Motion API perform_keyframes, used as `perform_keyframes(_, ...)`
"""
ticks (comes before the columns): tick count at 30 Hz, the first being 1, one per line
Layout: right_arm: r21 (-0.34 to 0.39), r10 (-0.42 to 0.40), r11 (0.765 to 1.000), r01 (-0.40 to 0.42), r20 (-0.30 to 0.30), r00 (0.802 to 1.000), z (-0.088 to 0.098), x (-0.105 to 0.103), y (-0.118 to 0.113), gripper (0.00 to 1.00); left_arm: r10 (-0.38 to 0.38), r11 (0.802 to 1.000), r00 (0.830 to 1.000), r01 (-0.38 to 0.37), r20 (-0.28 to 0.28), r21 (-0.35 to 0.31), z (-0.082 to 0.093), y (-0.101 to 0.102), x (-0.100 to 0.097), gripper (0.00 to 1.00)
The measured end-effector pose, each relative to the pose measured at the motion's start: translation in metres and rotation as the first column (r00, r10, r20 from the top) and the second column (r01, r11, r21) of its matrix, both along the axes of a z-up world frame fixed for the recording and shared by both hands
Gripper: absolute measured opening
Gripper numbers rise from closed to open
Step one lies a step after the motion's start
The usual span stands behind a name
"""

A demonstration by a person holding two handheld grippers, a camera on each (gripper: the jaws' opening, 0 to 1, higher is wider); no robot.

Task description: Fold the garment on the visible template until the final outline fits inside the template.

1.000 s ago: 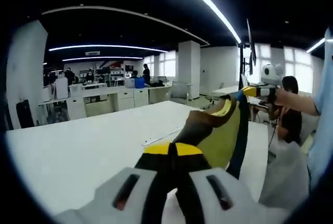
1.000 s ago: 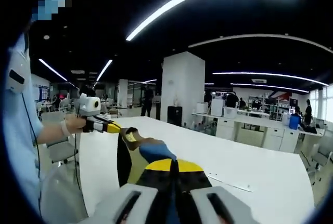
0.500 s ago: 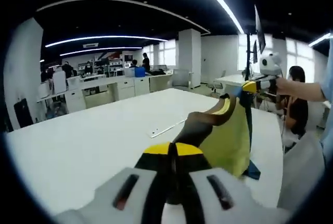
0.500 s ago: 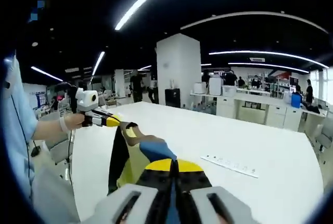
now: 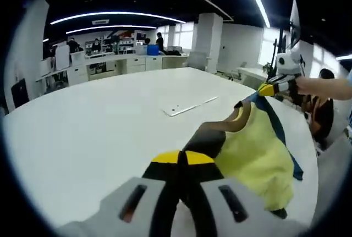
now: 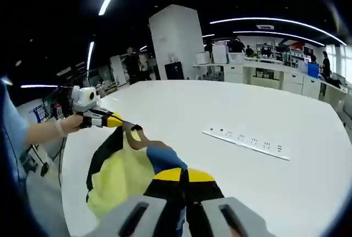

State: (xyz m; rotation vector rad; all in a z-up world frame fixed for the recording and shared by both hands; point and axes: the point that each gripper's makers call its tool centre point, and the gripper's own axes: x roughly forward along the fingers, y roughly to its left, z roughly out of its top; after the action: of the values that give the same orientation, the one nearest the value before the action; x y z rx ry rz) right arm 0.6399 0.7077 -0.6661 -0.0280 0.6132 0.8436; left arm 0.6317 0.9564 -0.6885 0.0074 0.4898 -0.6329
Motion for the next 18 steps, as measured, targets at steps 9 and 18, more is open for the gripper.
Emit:
perform_keyframes(9,-0.144,0.009,0.989,-0.023,-0.099,0.995,-0.07,0.026,0.004,0.0,0.011,0.999,0.992,-0.006,-0.123,0.041,-0.054,-0.002,0.022,0.0)
perform_keyframes(18,-0.205,-0.009,0.979,-0.017,-0.129,0.992,-0.094,0.038,0.001,0.0,0.014,0.996,0.987,0.0,-0.163,0.086,-0.072,-0.001,0.032,0.0)
